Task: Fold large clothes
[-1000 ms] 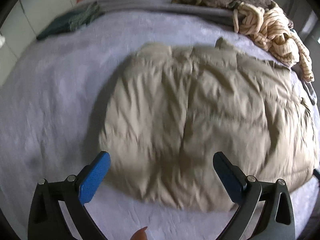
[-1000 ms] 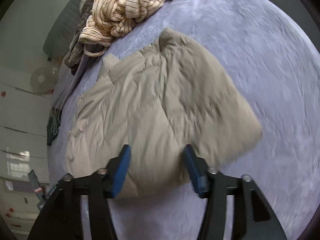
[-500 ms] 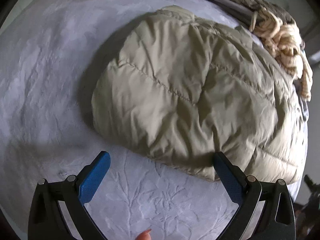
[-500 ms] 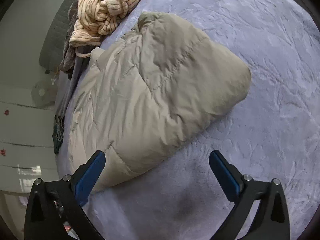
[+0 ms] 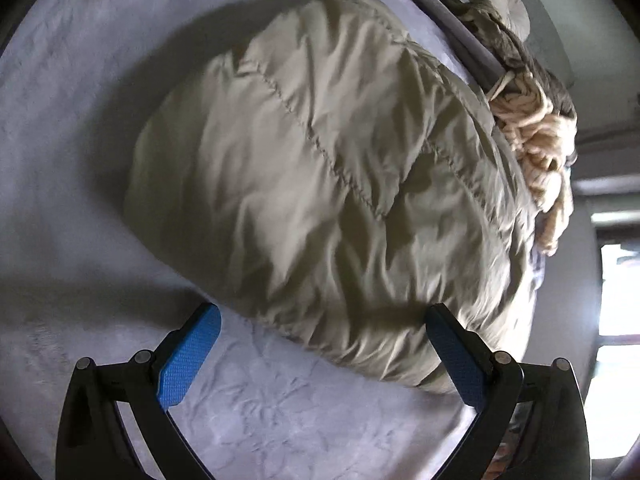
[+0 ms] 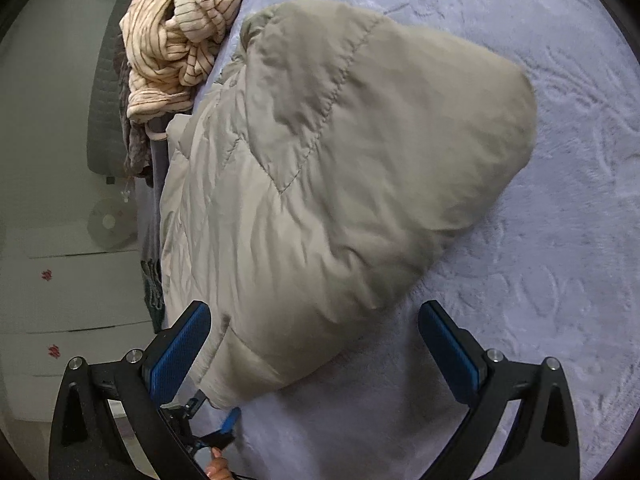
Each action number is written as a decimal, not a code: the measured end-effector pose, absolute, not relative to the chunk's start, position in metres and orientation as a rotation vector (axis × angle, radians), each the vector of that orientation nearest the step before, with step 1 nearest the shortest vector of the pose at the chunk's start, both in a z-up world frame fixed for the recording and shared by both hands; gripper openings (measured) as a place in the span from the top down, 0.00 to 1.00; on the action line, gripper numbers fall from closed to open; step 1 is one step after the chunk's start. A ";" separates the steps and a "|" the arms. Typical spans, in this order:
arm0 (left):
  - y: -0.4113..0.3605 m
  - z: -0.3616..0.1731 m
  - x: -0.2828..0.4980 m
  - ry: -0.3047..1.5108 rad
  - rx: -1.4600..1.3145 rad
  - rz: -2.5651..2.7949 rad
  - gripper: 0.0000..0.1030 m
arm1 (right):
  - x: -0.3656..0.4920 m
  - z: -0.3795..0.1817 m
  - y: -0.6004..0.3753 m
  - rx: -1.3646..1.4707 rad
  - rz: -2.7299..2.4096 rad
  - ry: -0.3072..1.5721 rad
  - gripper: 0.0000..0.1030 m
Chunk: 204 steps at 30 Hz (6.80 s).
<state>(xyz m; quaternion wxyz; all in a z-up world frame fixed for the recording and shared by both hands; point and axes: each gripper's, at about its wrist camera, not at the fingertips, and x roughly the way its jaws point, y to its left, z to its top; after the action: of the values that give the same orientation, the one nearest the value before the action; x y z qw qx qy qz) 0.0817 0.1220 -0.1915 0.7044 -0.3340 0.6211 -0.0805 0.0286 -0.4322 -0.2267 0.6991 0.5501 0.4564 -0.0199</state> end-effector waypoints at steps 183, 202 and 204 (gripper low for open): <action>0.235 -0.155 0.019 1.529 -0.228 -0.573 0.00 | -0.044 -0.133 -0.159 0.539 -0.084 1.323 0.13; 0.156 -0.202 0.029 1.672 -0.303 -1.005 0.56 | -0.038 -0.143 -0.150 0.509 -0.103 1.369 0.13; 0.159 -0.190 0.030 1.653 -0.326 -1.013 0.67 | -0.037 -0.140 -0.150 0.516 -0.089 1.377 0.13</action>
<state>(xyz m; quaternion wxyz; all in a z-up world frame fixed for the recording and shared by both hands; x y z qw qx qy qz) 0.0298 0.1590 -0.1899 0.5546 -0.1379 0.6996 -0.4289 -0.0375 -0.1497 -0.1397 0.7408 0.2351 0.6279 -0.0407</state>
